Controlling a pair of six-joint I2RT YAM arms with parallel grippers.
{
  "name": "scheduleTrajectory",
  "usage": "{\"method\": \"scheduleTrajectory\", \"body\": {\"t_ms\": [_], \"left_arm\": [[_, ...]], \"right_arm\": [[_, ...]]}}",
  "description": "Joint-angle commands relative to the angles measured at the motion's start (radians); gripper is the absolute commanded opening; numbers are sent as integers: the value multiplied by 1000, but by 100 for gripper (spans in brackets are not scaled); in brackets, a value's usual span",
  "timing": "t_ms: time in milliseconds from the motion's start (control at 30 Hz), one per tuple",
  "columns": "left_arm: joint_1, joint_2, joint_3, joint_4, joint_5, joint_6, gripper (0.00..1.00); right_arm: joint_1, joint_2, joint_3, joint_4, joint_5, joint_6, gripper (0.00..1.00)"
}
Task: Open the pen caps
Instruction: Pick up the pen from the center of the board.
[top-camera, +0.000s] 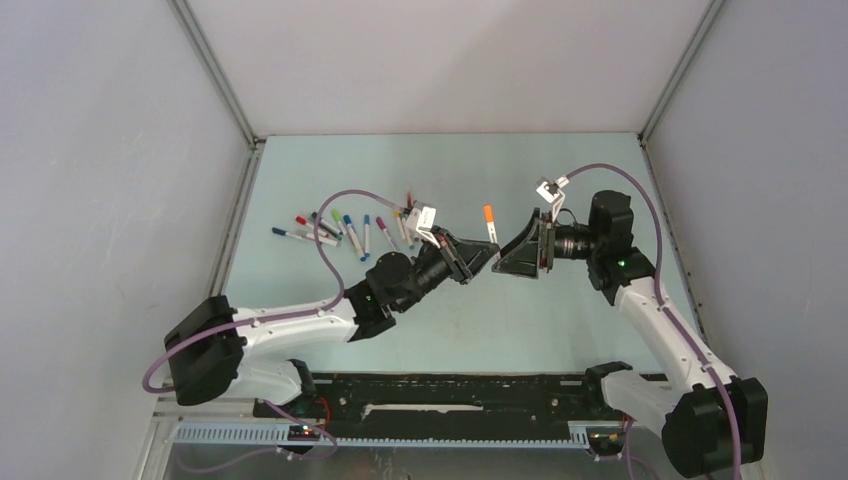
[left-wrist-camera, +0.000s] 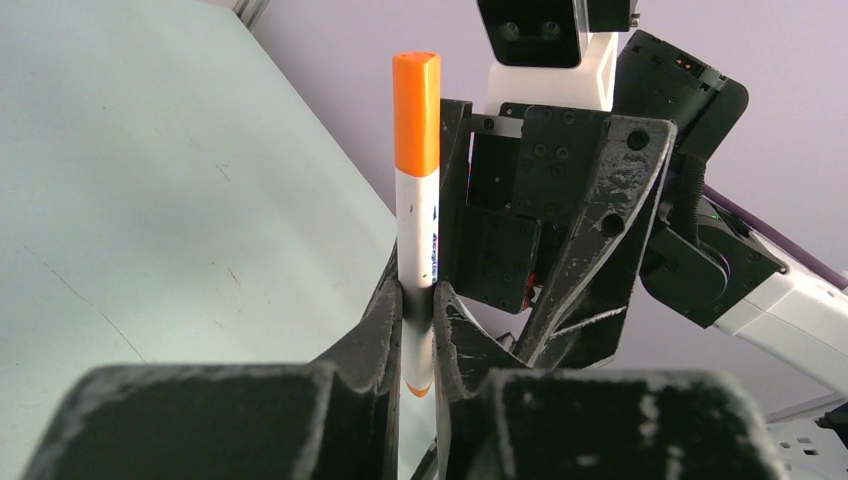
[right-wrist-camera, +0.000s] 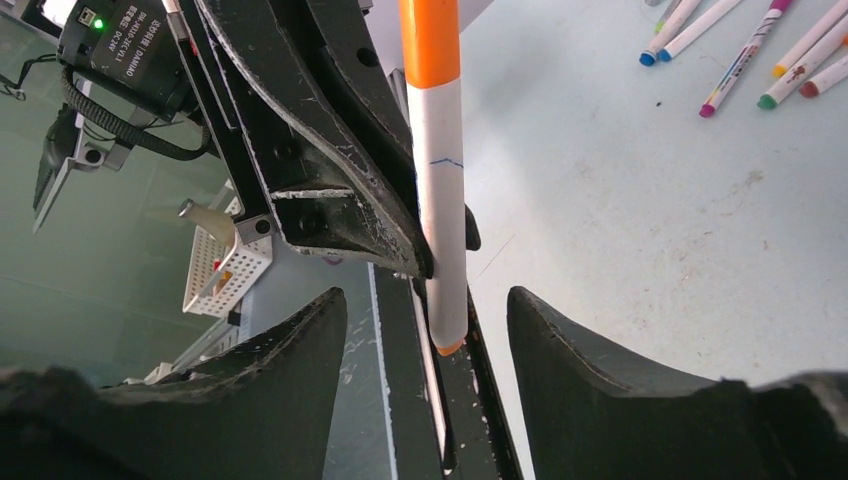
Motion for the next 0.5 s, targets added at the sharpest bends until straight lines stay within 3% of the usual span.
{"method": "scheduleTrajectory", "body": {"t_ms": [0,100,200,367,467], "left_arm": [[-10,2,56,49,-36,-5,0],[-12,1,53,55,-38,-4,0],[-15,2,52,65,-41,-6,0],[-18,7,55,74,-34,-6,0],[-18,14,55,85,-24,-11,0]], "right_arm": [[22,11,4,36,0,-8,61],[28,16,5,43,2,-6,58],[32,22,5,57,-3,6,49],[34,29,5,66,0,5,29],[30,31,5,79,-1,5,9]]}}
